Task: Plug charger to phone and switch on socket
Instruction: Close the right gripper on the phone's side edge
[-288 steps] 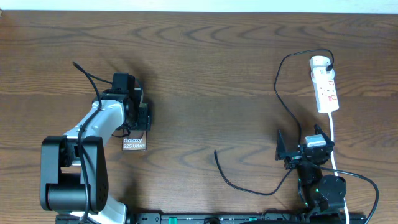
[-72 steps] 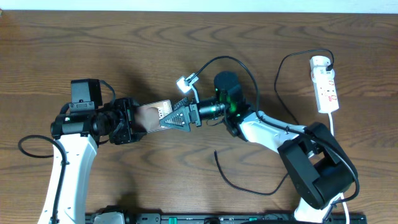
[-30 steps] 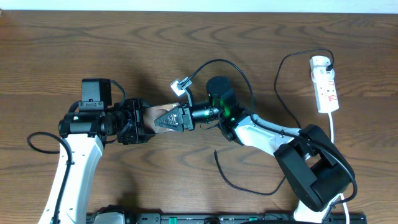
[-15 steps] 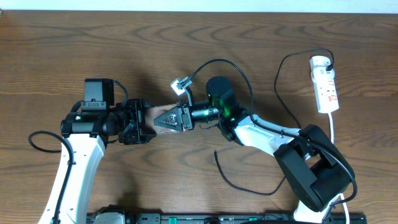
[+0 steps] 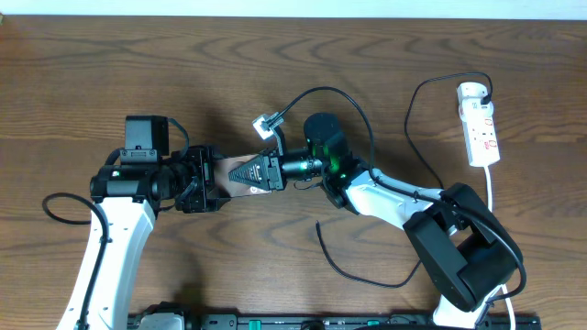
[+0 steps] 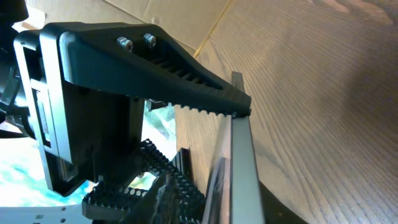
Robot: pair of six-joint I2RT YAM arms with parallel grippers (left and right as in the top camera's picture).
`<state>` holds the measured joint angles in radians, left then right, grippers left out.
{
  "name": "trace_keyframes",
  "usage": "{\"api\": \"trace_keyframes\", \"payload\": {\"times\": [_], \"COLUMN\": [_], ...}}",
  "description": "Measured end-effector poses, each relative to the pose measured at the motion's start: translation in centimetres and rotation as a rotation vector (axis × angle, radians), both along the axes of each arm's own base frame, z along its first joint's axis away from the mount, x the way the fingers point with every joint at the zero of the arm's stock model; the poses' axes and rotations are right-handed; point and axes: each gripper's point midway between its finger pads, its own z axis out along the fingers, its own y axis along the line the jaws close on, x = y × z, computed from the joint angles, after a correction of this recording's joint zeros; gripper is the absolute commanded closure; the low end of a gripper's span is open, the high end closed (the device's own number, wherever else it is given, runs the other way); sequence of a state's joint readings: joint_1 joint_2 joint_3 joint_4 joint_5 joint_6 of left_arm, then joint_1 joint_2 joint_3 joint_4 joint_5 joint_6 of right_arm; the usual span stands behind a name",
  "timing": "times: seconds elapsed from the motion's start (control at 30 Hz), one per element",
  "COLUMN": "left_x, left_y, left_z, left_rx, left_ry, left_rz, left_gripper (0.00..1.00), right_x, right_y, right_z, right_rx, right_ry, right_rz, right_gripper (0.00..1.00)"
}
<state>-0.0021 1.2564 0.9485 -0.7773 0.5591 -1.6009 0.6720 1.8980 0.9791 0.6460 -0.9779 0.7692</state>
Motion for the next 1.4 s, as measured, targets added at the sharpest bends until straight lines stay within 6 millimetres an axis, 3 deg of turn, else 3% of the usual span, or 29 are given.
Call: {"api": "trace_keyframes", "payload": {"times": [0.63, 0.97, 1.0, 1.13, 1.3, 1.4], "left_x": [0.0, 0.7, 0.7, 0.5, 0.8, 1.5], "left_y": [0.0, 0.0, 0.0, -0.1, -0.2, -0.3], "left_z": [0.0, 0.9, 1.0, 0.9, 1.1, 1.5], "left_rx": [0.001, -0.007, -0.007, -0.010, -0.010, -0.006], "left_ry": [-0.002, -0.036, -0.037, -0.030, -0.050, -0.093], "left_rz": [0.001, 0.007, 0.007, 0.006, -0.011, -0.021], "left_gripper": [0.93, 0.92, 0.87, 0.40, 0.12, 0.11], "right_x": [0.5, -0.7, -0.7, -0.7, -0.7, -0.6], "right_y": [0.0, 0.2, 0.2, 0.3, 0.3, 0.3], "right_z": [-0.7, -1.8, -1.8, -1.6, -1.6, -1.5], "right_rx": [-0.018, -0.036, -0.036, -0.028, -0.025, -0.024], "right_ry": [0.016, 0.031, 0.031, 0.022, 0.018, 0.017], "right_rz": [-0.028, 0.009, 0.009, 0.009, 0.012, 0.010], "right_gripper": [0.89, 0.93, 0.93, 0.94, 0.96, 0.96]}}
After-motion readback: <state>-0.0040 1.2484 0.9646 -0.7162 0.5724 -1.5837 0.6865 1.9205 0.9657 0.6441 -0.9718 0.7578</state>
